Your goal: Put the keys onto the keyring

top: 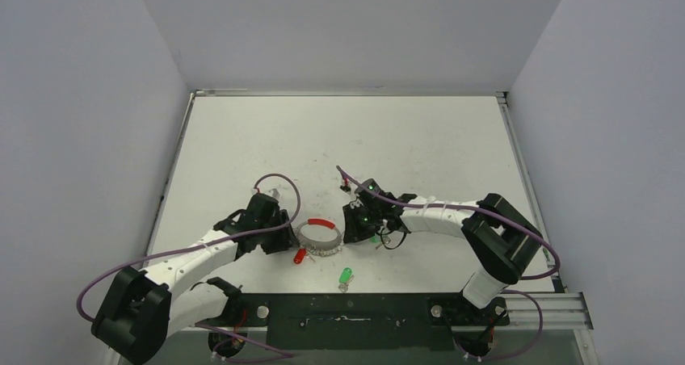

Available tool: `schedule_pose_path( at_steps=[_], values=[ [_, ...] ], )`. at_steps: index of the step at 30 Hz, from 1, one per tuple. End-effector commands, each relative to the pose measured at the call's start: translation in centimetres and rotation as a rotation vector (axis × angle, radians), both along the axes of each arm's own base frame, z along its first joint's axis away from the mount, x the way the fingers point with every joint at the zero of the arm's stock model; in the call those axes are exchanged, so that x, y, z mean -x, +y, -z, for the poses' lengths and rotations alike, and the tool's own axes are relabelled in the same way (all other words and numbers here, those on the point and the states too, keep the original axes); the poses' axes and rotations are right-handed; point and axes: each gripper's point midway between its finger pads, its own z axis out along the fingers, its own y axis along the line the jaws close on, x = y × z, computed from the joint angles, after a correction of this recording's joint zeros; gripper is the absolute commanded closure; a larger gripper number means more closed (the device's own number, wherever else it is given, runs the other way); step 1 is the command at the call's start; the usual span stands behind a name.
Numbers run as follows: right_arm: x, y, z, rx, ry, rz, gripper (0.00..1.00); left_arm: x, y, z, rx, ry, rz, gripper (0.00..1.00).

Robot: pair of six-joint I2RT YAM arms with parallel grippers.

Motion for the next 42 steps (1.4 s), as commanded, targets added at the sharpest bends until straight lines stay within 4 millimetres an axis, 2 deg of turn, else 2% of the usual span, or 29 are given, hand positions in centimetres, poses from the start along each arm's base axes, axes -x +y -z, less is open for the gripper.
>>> schedule_pose_path(
  at_steps=[1,3,7,10,13,16,17,21,25,30,34,37,42],
  values=[
    [-2.6,0.0,-1.0,0.055,-0.116,-0.005,0.95,-0.6,0.5,-1.0,-0.032,-0.026,-0.006,0.61],
    [-3.0,-0.2,-1.1,0.078,-0.129,-0.010,1.00,-0.6,0.6,-1.1,-0.035,-0.027,-0.007,0.62],
    [-4.1,-1.0,-2.0,0.097,-0.169,0.029,0.98,-0.5,0.9,-1.2,-0.049,-0.031,-0.010,0.61],
    [-4.5,-1.4,-2.9,0.091,-0.197,0.048,0.85,-0.5,1.3,-1.4,-0.066,-0.041,-0.013,0.59],
    [-3.8,-1.0,-3.7,0.056,-0.205,0.021,0.74,-0.8,1.5,-1.6,-0.078,-0.050,-0.011,0.55],
    [-2.8,-0.9,-3.8,0.052,-0.197,0.011,0.58,-1.3,1.4,-1.8,-0.090,-0.048,-0.002,0.53],
    [-2.6,-0.9,-3.8,0.052,-0.194,0.011,0.56,-1.6,1.4,-1.8,-0.095,-0.046,-0.001,0.53],
    [-1.8,-1.1,-3.7,0.048,-0.187,0.014,0.56,-2.7,1.2,-2.2,-0.113,-0.043,0.015,0.53],
    [-1.2,-1.1,-3.5,0.048,-0.174,0.010,0.61,-3.6,1.1,-2.4,-0.121,-0.048,0.019,0.53],
    [-0.3,-0.4,-2.9,0.006,-0.131,0.013,0.64,-5.4,1.8,-2.9,-0.144,-0.077,-0.001,0.53],
    [0.2,0.5,-2.0,-0.043,-0.092,0.017,0.51,-6.8,1.5,-3.0,-0.137,-0.076,0.011,0.53],
    [-0.2,1.1,-1.4,-0.057,-0.084,0.023,0.53,-7.2,0.9,-2.7,-0.122,-0.057,0.025,0.53],
    [-2.3,1.6,-0.8,-0.043,-0.095,0.052,0.65,-7.0,0.3,-1.9,-0.098,-0.035,0.044,0.56]
  ],
)
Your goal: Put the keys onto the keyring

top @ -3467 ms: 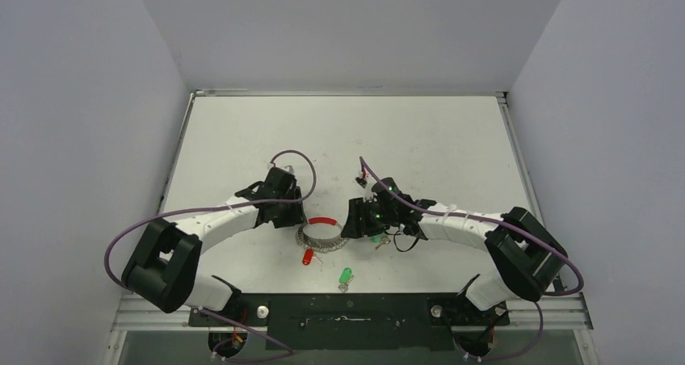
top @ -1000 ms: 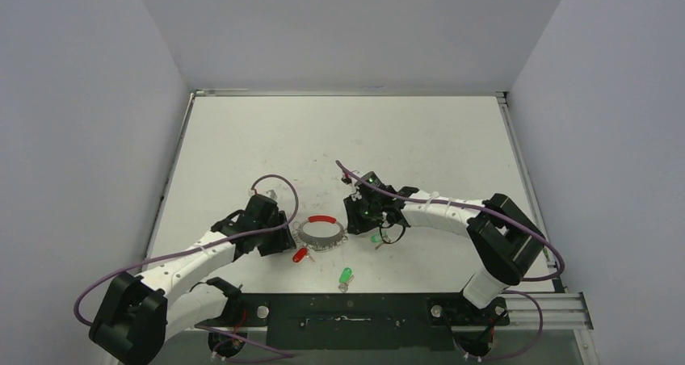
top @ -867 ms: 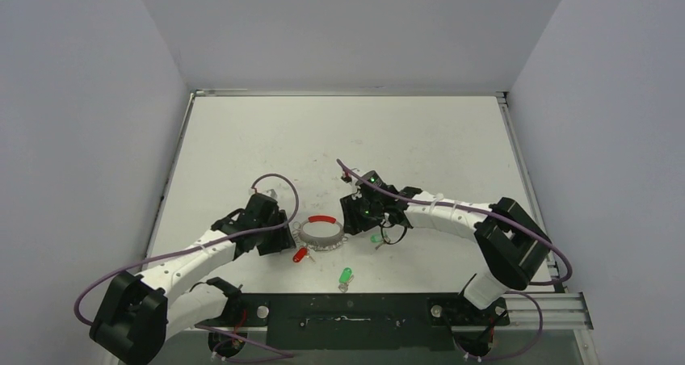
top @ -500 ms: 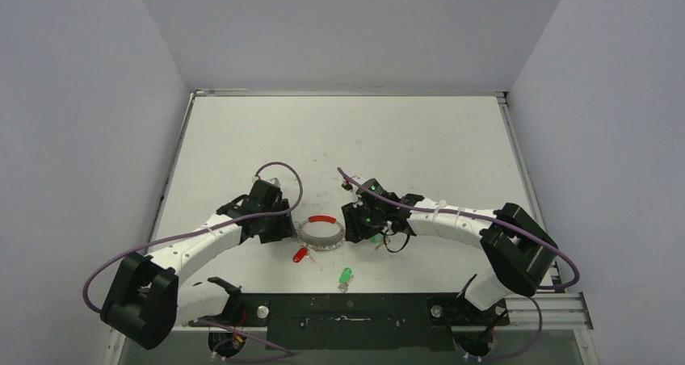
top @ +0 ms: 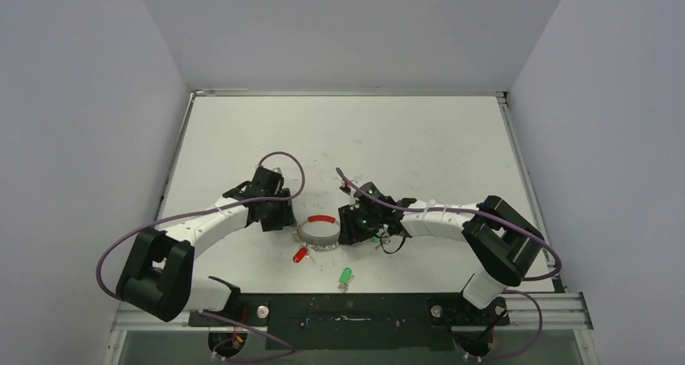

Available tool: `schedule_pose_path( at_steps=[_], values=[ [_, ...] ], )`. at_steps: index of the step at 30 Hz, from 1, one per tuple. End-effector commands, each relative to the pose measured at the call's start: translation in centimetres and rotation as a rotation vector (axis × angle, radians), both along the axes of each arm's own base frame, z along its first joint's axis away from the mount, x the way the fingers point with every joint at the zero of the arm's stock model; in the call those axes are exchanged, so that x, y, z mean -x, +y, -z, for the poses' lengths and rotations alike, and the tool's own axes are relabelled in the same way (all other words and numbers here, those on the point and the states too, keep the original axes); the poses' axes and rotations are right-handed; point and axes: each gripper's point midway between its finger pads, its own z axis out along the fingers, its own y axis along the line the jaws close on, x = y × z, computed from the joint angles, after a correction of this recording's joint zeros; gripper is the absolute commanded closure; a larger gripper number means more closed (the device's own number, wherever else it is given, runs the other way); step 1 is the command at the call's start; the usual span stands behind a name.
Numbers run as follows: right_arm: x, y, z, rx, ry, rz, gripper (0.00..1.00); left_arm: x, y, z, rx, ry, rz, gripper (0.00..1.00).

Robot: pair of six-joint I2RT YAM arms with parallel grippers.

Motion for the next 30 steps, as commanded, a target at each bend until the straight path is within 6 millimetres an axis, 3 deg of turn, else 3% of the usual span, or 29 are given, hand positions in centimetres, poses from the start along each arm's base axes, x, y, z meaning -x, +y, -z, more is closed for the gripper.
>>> schedule_pose_path(
  at_steps=[1,3,5,8,9,11,15,23,30],
  values=[
    [-3.0,1.6,-1.1,-0.047,-0.054,0.031,0.70,-1.0,-1.2,-0.6,0.058,-0.035,0.032,0.57],
    [-4.1,1.3,-1.2,-0.035,-0.067,0.041,0.88,-0.4,-1.6,-0.3,0.088,-0.025,0.039,0.60],
    [-5.2,0.9,-1.6,-0.021,-0.084,0.047,0.99,0.4,-2.1,0.2,0.131,-0.011,0.039,0.63],
    [-6.9,-0.2,-2.4,0.024,-0.119,0.060,1.00,1.4,-3.4,0.1,0.211,-0.019,0.063,0.67],
    [-7.5,-0.8,-2.6,0.044,-0.135,0.064,0.98,1.7,-3.6,0.1,0.227,-0.025,0.071,0.67],
    [-8.4,-1.8,-3.1,0.088,-0.169,0.076,0.85,2.1,-3.7,-0.1,0.242,-0.044,0.079,0.67],
    [-8.8,-2.5,-4.5,0.117,-0.207,0.083,0.60,2.0,-2.1,-0.9,0.189,-0.090,0.038,0.63],
    [-4.3,1.6,-4.3,-0.081,-0.070,0.051,0.57,1.2,0.2,-1.7,0.068,-0.097,0.009,0.61],
    [-1.9,5.0,-2.3,-0.198,0.032,0.073,0.58,1.0,-0.2,-0.6,0.065,-0.057,0.024,0.61]
  ],
)
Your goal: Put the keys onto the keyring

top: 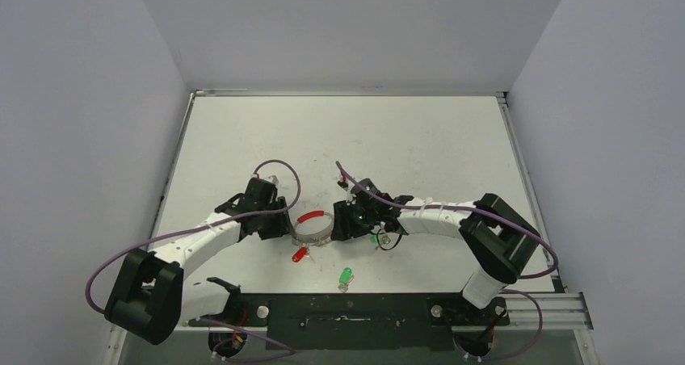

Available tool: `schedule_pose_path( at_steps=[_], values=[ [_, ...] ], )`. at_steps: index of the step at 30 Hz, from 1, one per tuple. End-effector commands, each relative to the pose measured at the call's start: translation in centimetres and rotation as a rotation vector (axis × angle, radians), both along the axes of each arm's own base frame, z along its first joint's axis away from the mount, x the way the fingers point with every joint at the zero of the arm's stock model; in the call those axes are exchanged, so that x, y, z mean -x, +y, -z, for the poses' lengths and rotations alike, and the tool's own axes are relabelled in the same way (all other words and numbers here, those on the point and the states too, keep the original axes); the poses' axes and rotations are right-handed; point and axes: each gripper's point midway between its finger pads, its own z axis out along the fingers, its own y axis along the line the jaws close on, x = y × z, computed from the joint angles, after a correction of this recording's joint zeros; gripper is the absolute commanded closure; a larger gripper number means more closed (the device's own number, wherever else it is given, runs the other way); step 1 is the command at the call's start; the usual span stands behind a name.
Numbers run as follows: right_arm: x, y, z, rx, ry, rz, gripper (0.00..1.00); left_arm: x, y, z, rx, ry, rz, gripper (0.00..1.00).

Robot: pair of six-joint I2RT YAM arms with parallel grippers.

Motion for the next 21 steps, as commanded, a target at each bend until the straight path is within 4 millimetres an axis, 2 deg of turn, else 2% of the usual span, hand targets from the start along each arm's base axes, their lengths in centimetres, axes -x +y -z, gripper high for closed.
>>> schedule_pose_path(
  at_steps=[1,3,6,8,9,15,17,21],
  values=[
    [-0.1,3.7,-0.4,-0.140,0.032,0.026,0.60,-1.0,-0.6,-0.4,0.014,-0.010,0.024,0.61],
    [-0.6,3.6,0.2,-0.123,0.027,0.041,0.66,-0.9,-1.3,-0.2,0.048,-0.002,0.040,0.63],
    [-1.9,3.0,0.5,-0.086,-0.006,0.066,0.82,-0.4,-2.4,0.0,0.111,0.003,0.063,0.65],
    [-2.9,2.5,0.4,-0.070,-0.025,0.070,0.98,0.1,-3.4,0.0,0.164,0.005,0.079,0.67],
    [-3.3,2.4,0.2,-0.067,-0.030,0.067,1.00,0.3,-3.9,0.0,0.187,0.003,0.090,0.68],
    [-5.3,1.4,-0.8,-0.047,-0.053,0.053,1.00,1.6,-6.1,0.4,0.196,0.001,0.159,0.74],
    [-5.5,0.7,-1.1,-0.030,-0.063,0.062,0.89,1.8,-5.7,0.5,0.164,0.001,0.150,0.74],
    [-6.0,-0.8,-1.4,-0.008,-0.086,0.085,0.67,1.8,-3.6,0.1,0.070,-0.014,0.091,0.69]
  ],
)
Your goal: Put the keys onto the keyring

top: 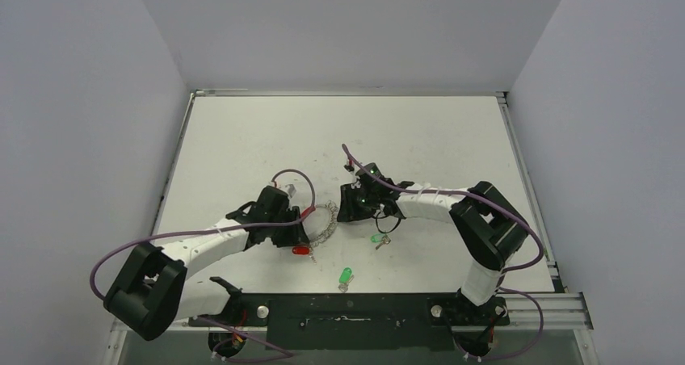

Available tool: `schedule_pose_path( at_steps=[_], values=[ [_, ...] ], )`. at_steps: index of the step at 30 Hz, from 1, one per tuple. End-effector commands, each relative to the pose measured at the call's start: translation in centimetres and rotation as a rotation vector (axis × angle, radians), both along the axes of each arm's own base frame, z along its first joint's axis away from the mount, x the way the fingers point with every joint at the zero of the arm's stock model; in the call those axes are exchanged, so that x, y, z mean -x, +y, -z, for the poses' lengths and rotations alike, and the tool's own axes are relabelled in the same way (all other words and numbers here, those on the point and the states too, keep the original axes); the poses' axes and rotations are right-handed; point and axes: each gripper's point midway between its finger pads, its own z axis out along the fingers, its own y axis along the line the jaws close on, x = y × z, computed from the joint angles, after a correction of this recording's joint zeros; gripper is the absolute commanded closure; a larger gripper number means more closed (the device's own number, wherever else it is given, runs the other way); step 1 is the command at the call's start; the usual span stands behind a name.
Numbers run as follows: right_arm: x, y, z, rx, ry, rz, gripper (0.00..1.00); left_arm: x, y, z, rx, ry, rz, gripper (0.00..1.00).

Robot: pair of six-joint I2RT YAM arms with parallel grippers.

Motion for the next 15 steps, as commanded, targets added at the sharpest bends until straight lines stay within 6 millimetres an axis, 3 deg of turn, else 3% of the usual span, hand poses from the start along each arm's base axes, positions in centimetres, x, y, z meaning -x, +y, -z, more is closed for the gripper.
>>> schedule_pose_path(
  at_steps=[1,4,15],
  values=[
    [-1.2,-1.1,-2.2,0.006,-0.079,0.007,0.62,-1.0,1.8,-1.3,-0.078,-0.059,-0.076,0.68],
    [-1.5,-1.3,-2.2,0.006,-0.078,0.008,0.56,-1.1,2.7,-2.0,-0.107,-0.075,-0.093,0.64],
    [-2.8,0.0,-2.0,-0.018,-0.073,-0.013,0.54,-2.4,4.5,-2.5,-0.151,-0.077,-0.128,0.61]
  ],
)
